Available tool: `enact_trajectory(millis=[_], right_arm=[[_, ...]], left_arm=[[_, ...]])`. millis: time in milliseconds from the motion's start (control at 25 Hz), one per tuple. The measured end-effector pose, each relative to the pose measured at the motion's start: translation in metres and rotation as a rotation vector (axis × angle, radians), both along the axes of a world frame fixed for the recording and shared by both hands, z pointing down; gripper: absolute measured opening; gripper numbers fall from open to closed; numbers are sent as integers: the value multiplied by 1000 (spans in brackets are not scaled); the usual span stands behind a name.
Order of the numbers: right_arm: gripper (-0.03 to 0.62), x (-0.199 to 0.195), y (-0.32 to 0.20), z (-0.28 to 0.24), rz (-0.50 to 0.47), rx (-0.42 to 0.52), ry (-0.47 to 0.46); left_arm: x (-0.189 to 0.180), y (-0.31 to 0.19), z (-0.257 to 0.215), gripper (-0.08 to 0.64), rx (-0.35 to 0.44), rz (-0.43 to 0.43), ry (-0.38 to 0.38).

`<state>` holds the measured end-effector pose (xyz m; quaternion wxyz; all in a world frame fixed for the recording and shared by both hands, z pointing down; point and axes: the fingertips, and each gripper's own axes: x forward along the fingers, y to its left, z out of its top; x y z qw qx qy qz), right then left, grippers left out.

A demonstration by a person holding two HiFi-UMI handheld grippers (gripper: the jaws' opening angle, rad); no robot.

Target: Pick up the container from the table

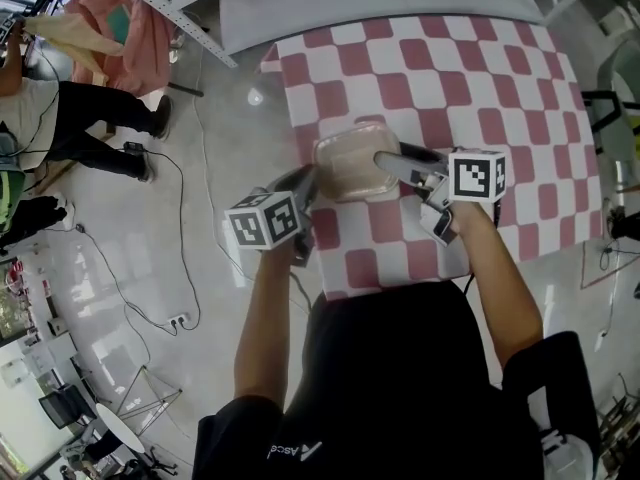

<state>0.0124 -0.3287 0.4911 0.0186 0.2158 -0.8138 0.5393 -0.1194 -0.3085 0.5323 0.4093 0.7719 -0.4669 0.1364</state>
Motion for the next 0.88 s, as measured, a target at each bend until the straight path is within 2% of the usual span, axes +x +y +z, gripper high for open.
enact_trajectory(millis=[120,160,320,440,560,720,880], right_arm=[[340,-6,-1,5,-26,2,37],[312,-7,-2,6,-28,-4,39],[267,-8,-3,6,-4,-37,19],[250,-6,-4,0,15,-35,-1],[242,-2,-5,-10,39,-29,-41],[235,5,-3,-23,73,-33,-127],[232,20,1,-27,137,-61,-167]], left_arm=[[1,-1,0,52,3,7,-4],[1,-1,0,52,4,10,-7],[1,0,-2,55,21,19,-22],[2,-1,-12,55,63,18,-26],[0,-4,-30,55,131,1,-24],[-1,-9,-65,55,265,-22,-15],[9,-7,-99,55,388,-7,2]])
